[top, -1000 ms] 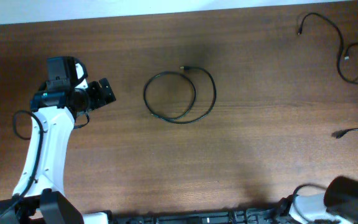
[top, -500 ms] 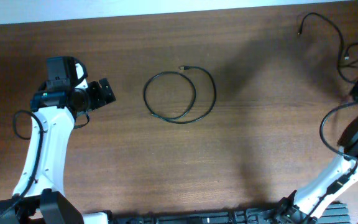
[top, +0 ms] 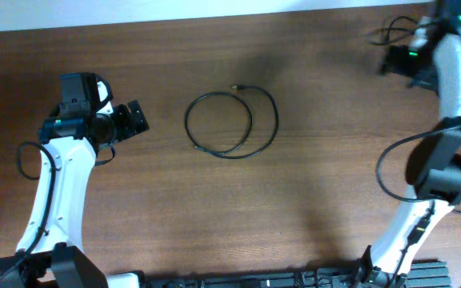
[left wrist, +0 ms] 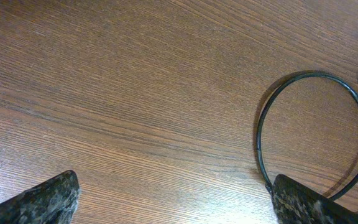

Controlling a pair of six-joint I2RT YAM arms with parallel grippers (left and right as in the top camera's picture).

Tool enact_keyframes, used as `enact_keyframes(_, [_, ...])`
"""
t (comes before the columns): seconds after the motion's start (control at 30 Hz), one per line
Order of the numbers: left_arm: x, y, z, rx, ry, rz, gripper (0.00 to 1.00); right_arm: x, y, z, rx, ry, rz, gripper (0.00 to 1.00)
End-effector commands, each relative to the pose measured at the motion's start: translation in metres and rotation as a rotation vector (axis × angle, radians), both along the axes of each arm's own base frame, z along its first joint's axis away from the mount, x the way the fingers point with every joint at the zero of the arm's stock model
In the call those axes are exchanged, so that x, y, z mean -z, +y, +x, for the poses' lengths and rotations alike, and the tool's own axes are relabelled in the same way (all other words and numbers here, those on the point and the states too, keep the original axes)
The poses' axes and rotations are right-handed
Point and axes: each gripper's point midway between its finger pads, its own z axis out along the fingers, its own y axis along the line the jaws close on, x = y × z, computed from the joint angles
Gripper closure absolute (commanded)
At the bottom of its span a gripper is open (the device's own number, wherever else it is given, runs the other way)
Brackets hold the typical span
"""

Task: Untangle cables
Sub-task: 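Grasp the remaining coiled cable with the right gripper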

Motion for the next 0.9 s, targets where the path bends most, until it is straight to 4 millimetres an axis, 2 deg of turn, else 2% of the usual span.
enact_keyframes(0.0, [-0.01,0.002,0.002,-0.014,-0.029,0.002,0.01,-0.024,0.129,0.02,-0.246,-0.09,0.253,0.01])
enact_keyframes(0.07, [-0.01,0.002,0.002,-0.014,-0.029,0.002,0.01,-0.022,0.178,0.018,-0.351,-0.079,0.228,0.01])
enact_keyframes(0.1, [-0.01,0.002,0.002,-0.014,-0.029,0.002,0.01,-0.02,0.211,0.012,-0.42,-0.065,0.211,0.01])
enact_keyframes(0.13, [-0.01,0.002,0.002,-0.014,-0.029,0.002,0.01,-0.018,0.233,0.004,-0.467,-0.047,0.215,0.01])
enact_keyframes(0.17, [-0.01,0.002,0.002,-0.014,-0.029,0.002,0.01,-0.013,0.267,-0.01,-0.539,-0.017,0.218,0.01])
enact_keyframes(0.2, [-0.01,0.002,0.002,-0.014,-0.029,0.002,0.01,-0.01,0.285,-0.019,-0.563,0.0,0.222,0.01])
enact_keyframes(0.23, [-0.01,0.002,0.002,-0.014,-0.029,0.002,0.01,-0.003,0.301,-0.03,-0.475,0.044,0.207,0.01])
enact_keyframes(0.37, [-0.01,0.002,0.002,-0.014,-0.029,0.002,0.01,0.043,0.311,-0.08,-0.016,0.221,0.087,0.01])
enact_keyframes(0.47, [-0.01,0.002,0.002,-0.014,-0.029,0.002,0.01,0.076,0.322,-0.11,0.183,0.291,0.076,0.01])
enact_keyframes(0.53, [-0.01,0.002,0.002,-0.014,-0.029,0.002,0.01,0.1,0.343,-0.116,0.174,0.27,0.127,0.01])
enact_keyframes(0.6, [-0.01,0.002,0.002,-0.014,-0.029,0.002,0.01,0.111,0.36,-0.118,0.178,0.255,0.185,0.01])
enact_keyframes(0.77, [-0.01,0.002,0.002,-0.014,-0.029,0.002,0.01,0.124,0.368,-0.138,0.249,0.286,0.174,0.01])
enact_keyframes(0.83, [-0.01,0.002,0.002,-0.014,-0.029,0.002,0.01,0.127,0.365,-0.141,0.261,0.295,0.167,0.45])
enact_keyframes(0.87, [-0.01,0.002,0.002,-0.014,-0.029,0.002,0.01,0.128,0.363,-0.142,0.26,0.296,0.159,0.61])
